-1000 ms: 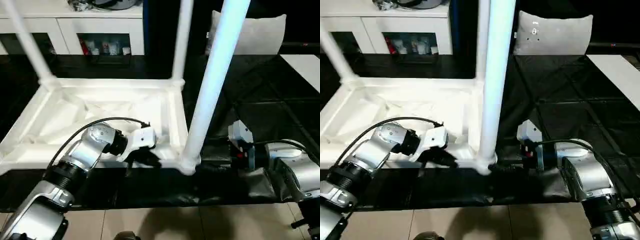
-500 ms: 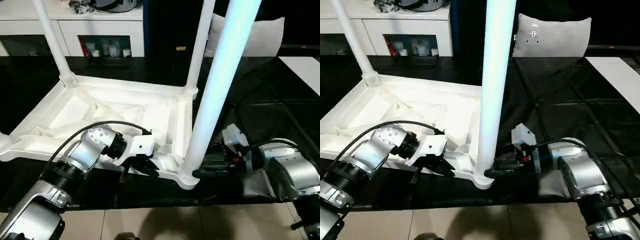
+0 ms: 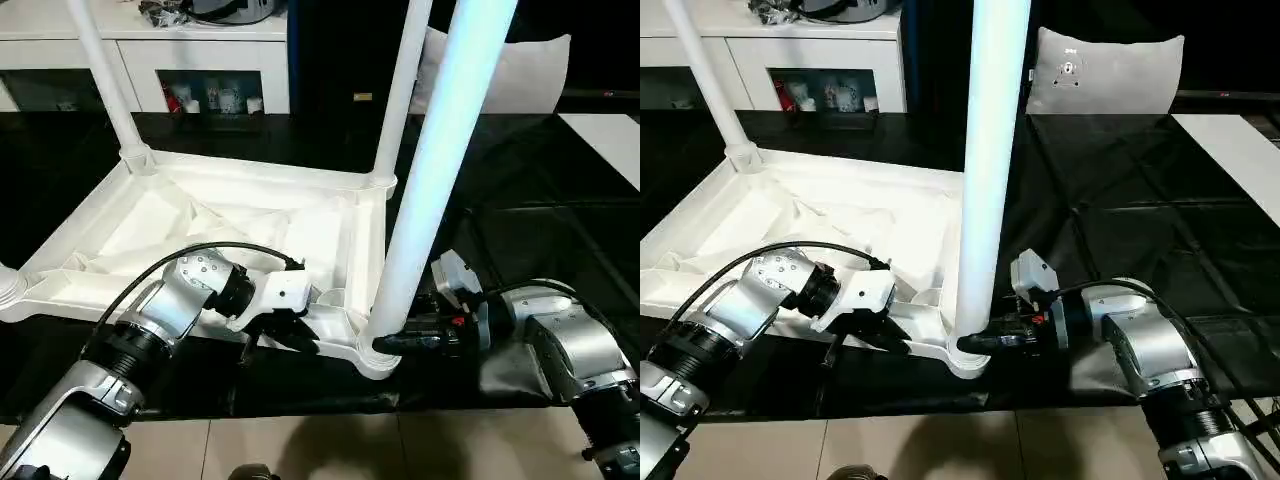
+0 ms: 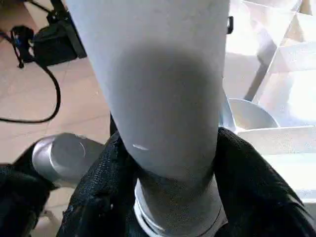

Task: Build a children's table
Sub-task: Rotate leg to tighten

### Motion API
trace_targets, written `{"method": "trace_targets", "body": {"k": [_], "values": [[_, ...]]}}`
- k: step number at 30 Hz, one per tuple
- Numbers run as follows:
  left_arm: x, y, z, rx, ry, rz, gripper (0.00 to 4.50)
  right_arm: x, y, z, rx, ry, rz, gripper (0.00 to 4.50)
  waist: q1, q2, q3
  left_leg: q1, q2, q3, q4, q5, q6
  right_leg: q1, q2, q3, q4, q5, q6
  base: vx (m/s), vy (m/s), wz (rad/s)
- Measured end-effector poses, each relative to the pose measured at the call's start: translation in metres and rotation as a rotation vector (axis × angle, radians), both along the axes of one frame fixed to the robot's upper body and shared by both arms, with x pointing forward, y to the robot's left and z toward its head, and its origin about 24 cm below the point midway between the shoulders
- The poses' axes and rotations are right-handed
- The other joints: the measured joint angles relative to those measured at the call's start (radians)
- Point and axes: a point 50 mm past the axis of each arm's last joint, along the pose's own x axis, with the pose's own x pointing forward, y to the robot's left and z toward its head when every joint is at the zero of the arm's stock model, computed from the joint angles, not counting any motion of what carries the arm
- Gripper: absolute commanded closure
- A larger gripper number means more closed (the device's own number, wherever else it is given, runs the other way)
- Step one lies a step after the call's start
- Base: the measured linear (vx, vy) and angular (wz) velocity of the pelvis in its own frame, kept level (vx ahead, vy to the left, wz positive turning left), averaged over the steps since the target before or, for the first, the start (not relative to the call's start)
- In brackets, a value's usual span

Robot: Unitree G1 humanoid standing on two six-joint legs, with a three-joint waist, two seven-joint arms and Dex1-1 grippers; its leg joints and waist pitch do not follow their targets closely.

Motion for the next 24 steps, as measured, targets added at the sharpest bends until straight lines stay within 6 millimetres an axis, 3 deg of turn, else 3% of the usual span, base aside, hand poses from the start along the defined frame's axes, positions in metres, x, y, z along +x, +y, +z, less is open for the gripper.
{"method": "trace_targets", "body": {"k": [4, 7, 11, 13, 16, 18, 20, 23, 24], "values": [[0.003, -0.003, 0.000, -0.010, 0.012, 0.083, 4.50, 0.002, 0.000, 0.000, 0.013, 0.000, -0.104, 2.54, -0.009, 0.000, 0.000, 0.001, 0.000, 0.000, 0.000, -0.001, -0.002, 0.003, 0.000, 0.000, 0.000, 0.001, 0.001, 0.000, 0.000, 0.00], [0.011, -0.004, -0.001, -0.026, 0.000, 0.234, 4.50, 0.012, 0.007, -0.003, 0.028, -0.013, -0.292, 2.54, -0.036, -0.001, 0.001, 0.002, 0.000, 0.000, 0.000, 0.000, -0.005, 0.005, 0.000, -0.001, -0.001, 0.001, 0.001, 0.000, 0.000, 0.00], [0.020, -0.021, -0.005, -0.067, -0.027, 0.431, 4.50, 0.030, 0.011, -0.006, 0.028, -0.034, -0.597, 2.54, -0.084, -0.003, 0.002, 0.001, -0.001, 0.000, -0.001, 0.000, -0.005, 0.005, 0.000, -0.001, -0.003, 0.002, 0.003, 0.000, 0.000, 0.00], [0.024, -0.031, -0.006, -0.091, -0.036, 0.501, 4.50, 0.037, 0.012, -0.006, 0.021, -0.050, -0.708, 2.54, -0.092, -0.003, 0.002, 0.001, -0.001, 0.000, -0.001, -0.001, -0.004, 0.005, 0.000, -0.001, -0.003, 0.002, 0.003, 0.000, 0.000, 0.00], [0.032, -0.052, -0.006, -0.122, -0.077, 0.647, 4.50, 0.054, 0.021, -0.004, 0.011, -0.075, -0.936, 2.54, -0.095, -0.003, 0.002, -0.003, -0.001, 0.000, -0.005, 0.001, -0.003, -0.001, 0.000, -0.001, -0.003, 0.002, 0.003, 0.000, 0.000, 0.00], [0.032, -0.060, -0.005, -0.132, -0.090, 0.680, 4.50, 0.058, 0.022, -0.003, 0.011, -0.086, -1.001, 2.54, -0.092, -0.003, 0.002, -0.008, -0.002, 0.000, -0.008, 0.003, 0.000, -0.006, 0.000, 0.000, -0.002, 0.000, 0.004, 0.000, 0.000, 0.00], [0.032, -0.064, -0.004, -0.144, -0.094, 0.691, 4.50, 0.058, 0.022, -0.002, 0.019, -0.097, -1.027, 1.86, -0.085, -0.003, 0.002, -0.013, -0.001, 0.000, -0.008, 0.003, 0.000, -0.013, 0.000, 0.000, 0.001, -0.002, 0.002, 0.000, 0.000, 0.00], [0.032, -0.064, -0.003, -0.145, -0.101, 0.692, 4.50, 0.058, 0.024, -0.001, 0.032, -0.110, -1.026, 1.83, -0.082, -0.003, 0.002, -0.016, -0.001, 0.000, -0.008, 0.003, 0.000, -0.016, 0.000, 0.000, 0.004, -0.002, -0.003, 0.000, 0.000, 0.00], [0.032, -0.064, -0.003, -0.144, -0.102, 0.691, 4.50, 0.058, 0.024, -0.001, 0.034, -0.112, -1.025, 1.63, -0.081, -0.003, 0.002, -0.016, -0.001, 0.000, -0.008, 0.003, 0.000, -0.016, 0.000, 0.000, 0.005, -0.002, -0.004, 0.000, 0.000, 0.00]]}}
